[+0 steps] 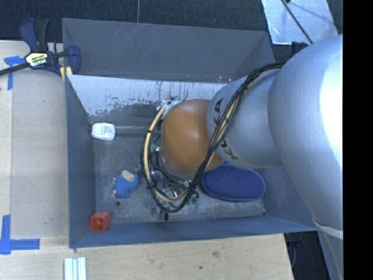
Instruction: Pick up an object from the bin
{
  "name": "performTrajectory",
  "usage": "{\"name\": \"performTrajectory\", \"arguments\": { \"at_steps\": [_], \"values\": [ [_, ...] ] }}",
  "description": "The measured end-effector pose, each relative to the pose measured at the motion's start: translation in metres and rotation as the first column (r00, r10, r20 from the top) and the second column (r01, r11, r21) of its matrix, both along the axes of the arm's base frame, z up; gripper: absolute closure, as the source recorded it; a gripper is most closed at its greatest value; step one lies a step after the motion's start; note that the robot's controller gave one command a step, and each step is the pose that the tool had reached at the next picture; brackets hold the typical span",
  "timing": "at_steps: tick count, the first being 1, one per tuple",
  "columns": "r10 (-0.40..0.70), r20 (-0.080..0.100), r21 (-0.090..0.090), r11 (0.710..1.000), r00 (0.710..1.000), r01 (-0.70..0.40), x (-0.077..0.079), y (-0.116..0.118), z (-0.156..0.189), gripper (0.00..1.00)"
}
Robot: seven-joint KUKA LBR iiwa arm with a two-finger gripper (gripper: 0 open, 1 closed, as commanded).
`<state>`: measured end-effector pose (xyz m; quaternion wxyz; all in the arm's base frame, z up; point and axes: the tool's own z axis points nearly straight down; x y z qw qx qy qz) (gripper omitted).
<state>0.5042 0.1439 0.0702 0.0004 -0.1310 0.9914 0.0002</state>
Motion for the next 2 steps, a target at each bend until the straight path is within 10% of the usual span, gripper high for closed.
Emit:
{"name": "performTrajectory", "arguments": {
  "at_steps": [1,2],
  "values": [
    [0.279,0.0,0.0,0.96,0.96,-0.279,0.111,0.057,0.0,0.0],
    [0.683,-0.002,0.001,0.731,0.731,-0.683,0.01,0.047,0.0,0.0]
  ]
}}
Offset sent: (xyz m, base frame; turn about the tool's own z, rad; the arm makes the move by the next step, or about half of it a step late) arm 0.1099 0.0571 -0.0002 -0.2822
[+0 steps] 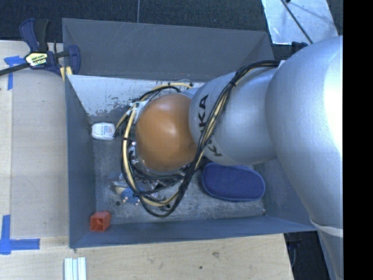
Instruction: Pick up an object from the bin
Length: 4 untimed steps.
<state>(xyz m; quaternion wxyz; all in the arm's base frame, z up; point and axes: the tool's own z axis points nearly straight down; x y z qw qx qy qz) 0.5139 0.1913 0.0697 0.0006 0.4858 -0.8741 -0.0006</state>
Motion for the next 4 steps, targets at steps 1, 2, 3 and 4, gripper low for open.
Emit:
{"name": "performTrajectory", "arguments": {
  "at_steps": [1,2,3,4],
  "values": [
    [-0.005,0.002,0.0,1.0,1.0,0.005,0.001,-0.001,0.001,1.0],
    [-0.008,0.012,0.004,1.0,1.0,0.008,0.0,-0.007,0.108,1.0],
    [0.067,0.0,-0.001,0.998,0.998,-0.067,-0.022,-0.035,0.095,1.0],
    [0.026,0.011,0.002,1.0,1.0,-0.026,-0.001,-0.049,0.154,1.0]
  ]
}}
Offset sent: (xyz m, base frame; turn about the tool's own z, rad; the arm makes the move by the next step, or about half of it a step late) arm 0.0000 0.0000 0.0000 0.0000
